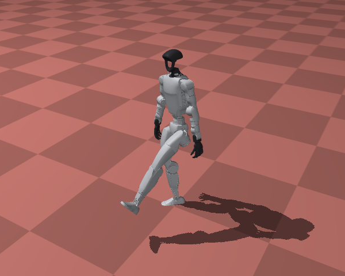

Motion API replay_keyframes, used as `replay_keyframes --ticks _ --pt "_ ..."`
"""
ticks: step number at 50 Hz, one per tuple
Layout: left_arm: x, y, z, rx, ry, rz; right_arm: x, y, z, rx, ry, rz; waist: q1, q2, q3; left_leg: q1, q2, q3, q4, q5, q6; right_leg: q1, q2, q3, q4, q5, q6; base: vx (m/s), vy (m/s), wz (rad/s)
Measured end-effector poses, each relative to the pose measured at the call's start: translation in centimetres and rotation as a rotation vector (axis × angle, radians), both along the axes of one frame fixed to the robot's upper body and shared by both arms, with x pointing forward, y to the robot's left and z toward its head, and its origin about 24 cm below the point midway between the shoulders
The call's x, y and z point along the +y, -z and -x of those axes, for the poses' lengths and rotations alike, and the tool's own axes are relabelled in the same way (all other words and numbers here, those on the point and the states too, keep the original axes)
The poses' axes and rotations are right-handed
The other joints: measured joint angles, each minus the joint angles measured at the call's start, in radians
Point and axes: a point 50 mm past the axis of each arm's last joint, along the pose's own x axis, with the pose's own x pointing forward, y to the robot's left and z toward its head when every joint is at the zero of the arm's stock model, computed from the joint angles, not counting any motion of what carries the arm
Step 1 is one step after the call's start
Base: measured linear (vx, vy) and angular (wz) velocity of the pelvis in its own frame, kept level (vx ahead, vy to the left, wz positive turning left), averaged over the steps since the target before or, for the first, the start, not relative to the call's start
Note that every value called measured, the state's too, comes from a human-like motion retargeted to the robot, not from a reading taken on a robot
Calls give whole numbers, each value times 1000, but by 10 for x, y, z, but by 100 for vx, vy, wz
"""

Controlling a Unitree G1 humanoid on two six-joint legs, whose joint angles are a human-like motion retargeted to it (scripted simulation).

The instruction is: In place motions

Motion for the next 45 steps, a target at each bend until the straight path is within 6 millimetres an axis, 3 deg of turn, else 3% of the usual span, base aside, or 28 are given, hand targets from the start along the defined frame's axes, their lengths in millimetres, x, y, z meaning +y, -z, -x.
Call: replay_keyframes --ticks 5,9,13,15,17,20,26,28,30,32,35,40,43,45 --pt "-15 1 32 110 -146 91 25 1 -36 -97 -107 -102 222 -96 184 -202 159 65 -9 -1 45 9 -67 151 99 -15 -47 3 -12 -146" --pt "-28 -2 66 214 -246 132 53 2 -55 -161 -174 -197 272 -179 234 -254 191 53 -46 29 69 -38 -113 243 199 -51 -60 11 -2 -74" --pt "-41 -6 92 310 -265 155 65 5 -53 -137 -260 -235 252 -179 191 -218 209 65 -14 27 56 -46 -94 251 209 -57 -57 9 8 -4" --pt "-45 -7 101 328 -260 152 67 8 -39 -103 -295 -231 233 -164 142 -135 208 98 12 20 41 -35 -74 239 169 -41 -44 10 9 33" --pt "-49 -6 97 321 -263 162 59 9 -31 -61 -326 -198 186 -117 91 -79 207 76 58 12 24 -26 -29 201 135 -30 -37 7 12 61" --pt "-48 -6 95 305 -281 155 49 12 -2 35 -306 -150 104 -85 3 68 192 72 134 24 -15 -26 2 151 85 -15 -23 14 12 78" --pt "-34 -6 92 299 -295 91 21 7 60 224 -109 -46 -77 -75 -123 460 123 80 295 204 -59 -43 -13 99 54 -24 16 19 15 64" --pt "-28 -6 86 288 -280 71 11 3 78 257 -22 7 -132 -74 -146 603 108 114 323 238 -55 -39 -24 103 46 -28 35 21 19 53" --pt "-23 -4 74 253 -252 59 0 -3 92 283 56 62 -202 -45 -182 732 57 95 229 263 -95 -40 -12 73 22 -26 54 10 19 94" --pt "-18 -2 58 206 -212 52 -9 -8 102 297 118 110 -270 18 -220 821 36 142 14 141 -169 -52 31 25 2 -24 72 12 34 121" --pt "-15 1 29 129 -130 67 -24 -18 120 326 206 188 -388 107 -315 794 -7 91 -201 72 -139 -102 32 -75 -10 -30 112 16 37 150" --pt "8 -7 -55 -93 -29 12 1 -6 103 251 341 121 -412 109 -290 706 -36 45 -212 83 -114 -156 -10 -83 -6 -10 147 -13 20 43" --pt "20 -16 -86 -184 58 -38 26 2 100 242 375 5 -304 61 -233 764 -63 79 -215 72 -93 -99 -27 -102 -39 25 152 17 -2 -55" --pt "23 -19 -96 -224 86 -69 37 7 91 243 316 -53 -231 36 -227 793 -75 111 -223 61 -91 -85 -39 -106 -52 37 156 16 3 -72"
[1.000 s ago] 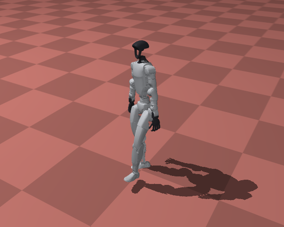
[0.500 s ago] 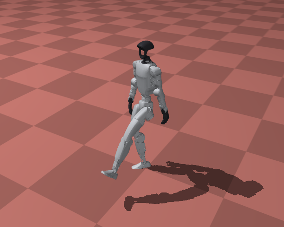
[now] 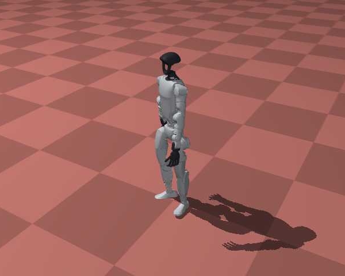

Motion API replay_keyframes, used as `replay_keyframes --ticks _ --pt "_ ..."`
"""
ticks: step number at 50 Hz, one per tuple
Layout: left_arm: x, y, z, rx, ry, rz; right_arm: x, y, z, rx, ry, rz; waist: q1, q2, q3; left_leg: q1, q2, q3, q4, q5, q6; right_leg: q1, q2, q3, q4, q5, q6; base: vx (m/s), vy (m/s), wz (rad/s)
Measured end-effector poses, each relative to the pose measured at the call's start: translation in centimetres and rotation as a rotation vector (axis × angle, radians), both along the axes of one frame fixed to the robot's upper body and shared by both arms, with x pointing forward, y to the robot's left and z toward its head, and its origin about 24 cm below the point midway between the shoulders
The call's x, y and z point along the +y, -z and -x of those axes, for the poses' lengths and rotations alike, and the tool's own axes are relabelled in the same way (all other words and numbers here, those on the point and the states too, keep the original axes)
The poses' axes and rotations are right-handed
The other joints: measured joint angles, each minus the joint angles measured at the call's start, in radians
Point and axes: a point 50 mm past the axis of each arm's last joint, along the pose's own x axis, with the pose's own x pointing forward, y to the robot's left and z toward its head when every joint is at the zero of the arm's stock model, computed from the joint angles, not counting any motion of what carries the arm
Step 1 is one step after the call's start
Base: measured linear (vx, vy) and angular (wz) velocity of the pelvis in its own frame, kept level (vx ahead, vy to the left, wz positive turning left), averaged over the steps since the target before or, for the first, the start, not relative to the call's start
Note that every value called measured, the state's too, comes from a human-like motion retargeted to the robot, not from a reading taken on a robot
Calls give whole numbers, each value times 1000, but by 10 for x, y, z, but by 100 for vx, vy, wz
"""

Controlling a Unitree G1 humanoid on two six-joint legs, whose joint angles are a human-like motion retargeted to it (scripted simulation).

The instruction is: In place motions

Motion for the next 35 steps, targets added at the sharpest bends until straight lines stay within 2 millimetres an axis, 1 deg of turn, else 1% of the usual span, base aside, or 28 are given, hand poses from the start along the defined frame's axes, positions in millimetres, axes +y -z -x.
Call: replay_keyframes --ticks 2,3,5,7,10,12,13,15,17,20,23,27,30,32,33,34,35 --pt "0 1 4 -7 -19 -14 5 4 -15 -21 -112 -48 33 -4 -22 -2 -6 20 -4 -7 6 -13 0 18 -4 6 3 14 11 -54" --pt "0 3 10 2 -38 -16 7 5 -23 -37 -176 -72 39 -4 -36 -5 -7 26 -4 -10 7 -20 0 24 -5 8 5 16 8 -25" --pt "-2 8 35 69 -110 0 13 8 -50 -109 -367 -133 17 -4 -59 -8 -9 23 0 -17 10 -16 -1 21 -14 14 10 18 2 4" --pt "-4 11 55 139 -156 33 17 8 -73 -178 -487 -160 -12 -2 -62 -7 -9 15 5 -22 11 -6 0 11 -23 16 11 5 1 20" --pt "-10 13 91 286 -211 104 29 2 -123 -333 -667 -196 -46 -7 -50 -4 -9 13 11 -30 12 6 2 5 -37 18 17 -8 0 6" --pt "-14 13 111 367 -216 112 35 -1 -138 -386 -695 -218 -39 -19 -50 0 -11 15 12 -33 10 11 0 7 -43 21 23 0 0 0" --pt "-17 13 121 402 -212 114 37 -2 -142 -401 -689 -229 -29 -26 -55 1 -12 18 12 -35 9 11 -1 10 -46 23 26 9 -4 -10" --pt "-23 13 138 456 -201 120 39 -2 -144 -414 -648 -246 0 -39 -71 -1 -12 25 10 -38 8 4 -3 16 -49 28 32 13 -4 -14" --pt "-30 13 150 480 -196 136 39 -1 -141 -410 -580 -260 31 -54 -86 -9 -13 30 12 -42 8 -4 -5 22 -52 33 38 14 2 -11" --pt "-40 14 161 486 -202 168 36 0 -135 -394 -495 -260 64 -77 -85 -16 -19 28 20 -47 13 -5 -11 20 -58 46 49 7 5 4" --pt "-48 15 164 482 -209 192 28 2 -126 -351 -466 -227 90 -95 -66 -14 -31 16 27 -54 23 9 -21 11 -64 62 62 4 13 15" --pt "-51 16 166 475 -201 198 13 4 -102 -256 -439 -180 144 -110 -53 -13 -50 6 32 -69 37 10 -41 11 -54 82 82 9 22 6" --pt "-50 16 167 474 -194 207 3 4 -84 -198 -404 -142 171 -108 -46 -18 -63 -19 40 -79 47 3 -61 -1 -11 86 95 8 26 27" --pt "-47 15 167 479 -201 205 -3 3 -74 -180 -384 -117 168 -90 -45 -31 -52 -43 54 -80 50 -38 -82 -10 95 96 98 5 31 32" --pt "-45 14 167 486 -206 197 -4 3 -69 -174 -379 -108 174 -76 -43 -36 -36 -46 62 -81 50 -75 -94 -3 183 99 93 6 21 21" --pt "-43 14 166 493 -205 188 -6 3 -63 -169 -374 -96 167 -58 -38 -41 -19 -59 73 -82 53 -111 -94 14 275 85 64 6 13 36" --pt "-40 13 166 499 -203 179 -8 3 -57 -163 -370 -82 153 -39 -32 -45 0 -78 85 -82 56 -146 -88 34 368 62 24 6 17 87"
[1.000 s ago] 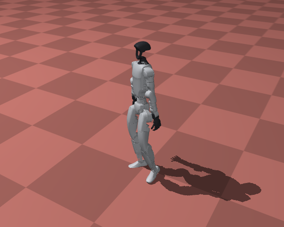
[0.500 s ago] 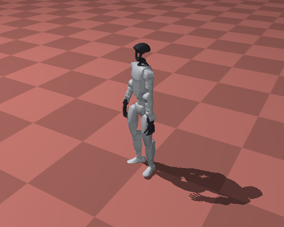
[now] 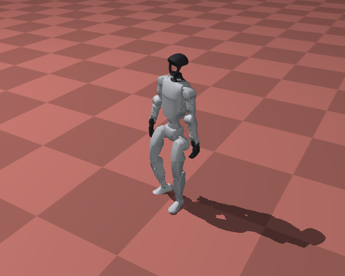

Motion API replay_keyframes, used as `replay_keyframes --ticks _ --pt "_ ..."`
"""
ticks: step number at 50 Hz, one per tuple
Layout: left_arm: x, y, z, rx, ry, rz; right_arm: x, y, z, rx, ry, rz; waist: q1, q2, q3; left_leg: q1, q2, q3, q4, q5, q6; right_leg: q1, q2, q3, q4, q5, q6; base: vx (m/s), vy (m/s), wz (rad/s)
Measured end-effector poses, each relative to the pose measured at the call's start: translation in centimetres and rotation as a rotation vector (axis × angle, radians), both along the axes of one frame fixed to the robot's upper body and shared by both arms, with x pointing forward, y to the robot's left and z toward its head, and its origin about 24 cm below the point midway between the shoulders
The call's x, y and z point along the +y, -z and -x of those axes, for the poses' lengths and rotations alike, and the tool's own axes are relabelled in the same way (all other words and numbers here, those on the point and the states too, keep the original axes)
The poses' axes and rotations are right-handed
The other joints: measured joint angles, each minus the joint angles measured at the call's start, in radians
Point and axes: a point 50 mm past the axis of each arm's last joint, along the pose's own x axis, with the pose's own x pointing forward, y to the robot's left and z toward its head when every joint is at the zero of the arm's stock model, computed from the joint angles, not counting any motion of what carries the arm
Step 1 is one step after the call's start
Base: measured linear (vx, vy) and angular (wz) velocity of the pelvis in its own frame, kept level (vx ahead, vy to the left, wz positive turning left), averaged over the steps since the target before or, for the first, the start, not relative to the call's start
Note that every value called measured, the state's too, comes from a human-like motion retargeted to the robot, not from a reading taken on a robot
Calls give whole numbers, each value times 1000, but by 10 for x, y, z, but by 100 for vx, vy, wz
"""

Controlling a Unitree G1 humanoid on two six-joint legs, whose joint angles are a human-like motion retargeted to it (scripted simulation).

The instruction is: In place motions

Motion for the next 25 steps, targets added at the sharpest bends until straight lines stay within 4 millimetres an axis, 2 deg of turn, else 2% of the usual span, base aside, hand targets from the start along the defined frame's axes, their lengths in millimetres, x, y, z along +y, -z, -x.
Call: replay_keyframes --ticks 2,4,7,10,15,17,20,22,25 --pt "7 -1 -7 -3 21 -3 -4 -1 15 27 6 29 -55 21 28 4 14 -56 19 4 9 -48 18 4 95 -53 -44 2 18 118" --pt "16 0 -30 -48 53 -17 -8 -3 37 84 11 68 -105 26 80 20 17 -91 32 8 22 -110 40 11 98 -97 -44 -8 2 93" --pt "26 1 -75 -178 106 -57 -12 -8 65 155 42 114 -190 36 159 42 31 -137 44 19 33 -230 59 -14 -8 -141 -46 -14 1 84" --pt "33 -5 -130 -331 149 -105 -19 -14 88 219 112 153 -310 56 245 63 56 -195 47 28 44 -406 52 -14 -116 -186 -65 -22 6 104" --pt "29 -26 -214 -573 225 -140 -22 -23 115 269 317 202 -512 172 444 47 191 -333 108 25 50 -673 -4 53 -225 -184 -119 -30 17 124" --pt "26 -36 -238 -650 266 -149 -22 -26 121 293 394 221 -558 221 508 28 249 -371 140 15 46 -759 0 129 -247 -162 -148 -17 13 76" --pt "20 -42 -254 -706 337 -167 -20 -28 129 320 463 229 -584 280 546 -5 318 -403 187 -2 31 -845 14 214 -270 -141 -184 0 4 20" --pt "15 -40 -252 -702 375 -172 -17 -26 126 307 464 204 -579 290 544 -5 326 -403 199 -11 29 -849 19 239 -275 -133 -196 0 0 0" --pt "9 -33 -242 -662 396 -149 -14 -16 102 243 398 140 -569 262 536 19 301 -381 201 -20 27 -795 10 235 -272 -120 -180 3 7 -18"
